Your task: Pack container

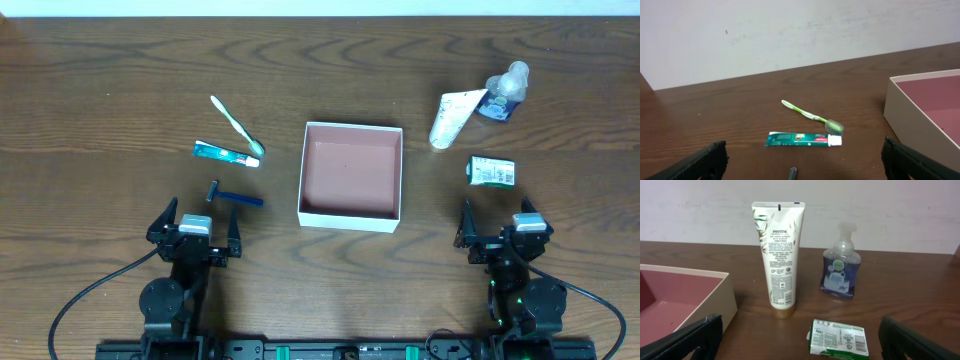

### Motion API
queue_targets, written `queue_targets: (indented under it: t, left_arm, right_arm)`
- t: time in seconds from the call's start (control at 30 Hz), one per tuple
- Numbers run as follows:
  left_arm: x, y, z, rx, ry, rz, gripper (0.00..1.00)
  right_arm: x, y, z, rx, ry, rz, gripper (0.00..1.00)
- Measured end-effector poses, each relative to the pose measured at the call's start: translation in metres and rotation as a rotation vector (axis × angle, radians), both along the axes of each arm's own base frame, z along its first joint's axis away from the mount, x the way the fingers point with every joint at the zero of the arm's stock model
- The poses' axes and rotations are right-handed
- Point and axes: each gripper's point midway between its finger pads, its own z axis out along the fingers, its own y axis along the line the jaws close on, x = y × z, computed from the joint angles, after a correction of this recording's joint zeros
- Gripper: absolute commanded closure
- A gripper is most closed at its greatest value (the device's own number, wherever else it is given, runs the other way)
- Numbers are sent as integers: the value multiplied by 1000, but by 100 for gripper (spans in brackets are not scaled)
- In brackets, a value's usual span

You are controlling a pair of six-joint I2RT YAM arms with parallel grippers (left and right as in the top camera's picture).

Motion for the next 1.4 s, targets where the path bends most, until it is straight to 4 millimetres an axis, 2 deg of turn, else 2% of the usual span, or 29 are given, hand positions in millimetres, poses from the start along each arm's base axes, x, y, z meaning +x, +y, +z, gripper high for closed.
queue_targets:
  t: [1.23, 1.3, 1.4]
  left_arm:
    - [0, 0, 0, 0, 0, 0, 2]
    - [0, 0, 0, 0, 0, 0, 2]
    - [0, 0, 0, 0, 0, 0, 2]
  right_arm:
    - [0, -2, 0, -5, -1, -13, 1]
    - [1, -6, 7, -9, -28, -37, 1]
    - [1, -9, 30, -9, -121, -55, 1]
